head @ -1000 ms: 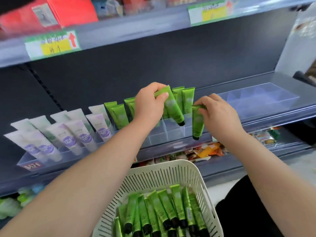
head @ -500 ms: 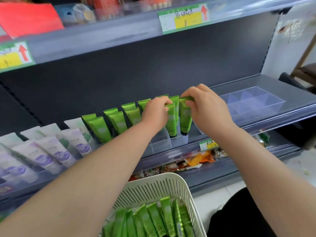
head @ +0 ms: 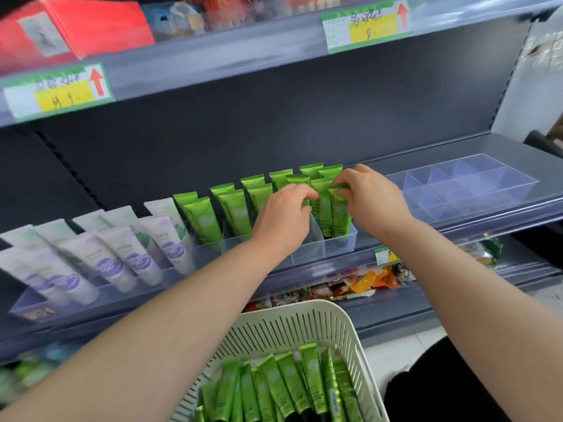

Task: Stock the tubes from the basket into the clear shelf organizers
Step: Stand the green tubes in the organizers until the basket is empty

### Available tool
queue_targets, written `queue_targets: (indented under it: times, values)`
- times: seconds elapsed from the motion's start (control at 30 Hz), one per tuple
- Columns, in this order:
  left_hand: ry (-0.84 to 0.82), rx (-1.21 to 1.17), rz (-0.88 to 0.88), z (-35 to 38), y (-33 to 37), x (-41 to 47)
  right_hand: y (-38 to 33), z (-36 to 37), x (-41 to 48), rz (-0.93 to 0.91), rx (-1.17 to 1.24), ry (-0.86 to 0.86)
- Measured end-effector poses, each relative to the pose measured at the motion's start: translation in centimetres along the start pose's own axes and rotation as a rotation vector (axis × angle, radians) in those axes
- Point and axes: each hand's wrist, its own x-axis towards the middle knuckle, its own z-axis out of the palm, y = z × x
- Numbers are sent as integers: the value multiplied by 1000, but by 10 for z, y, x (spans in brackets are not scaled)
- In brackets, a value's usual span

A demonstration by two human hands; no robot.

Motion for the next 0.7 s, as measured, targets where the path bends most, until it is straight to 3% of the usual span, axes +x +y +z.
queue_targets:
  times: [0.13, 0.47, 0.7]
  values:
    - [-34, 24, 16, 1, -4, -9, -2, 2, -3, -35, -6, -16]
    - [-80, 129, 104, -1, -29, -42, -31, 1, -35, -217, -98, 238]
    - [-159, 135, -25, 5, -79, -108, -56, 61, -104, -320, -59, 51]
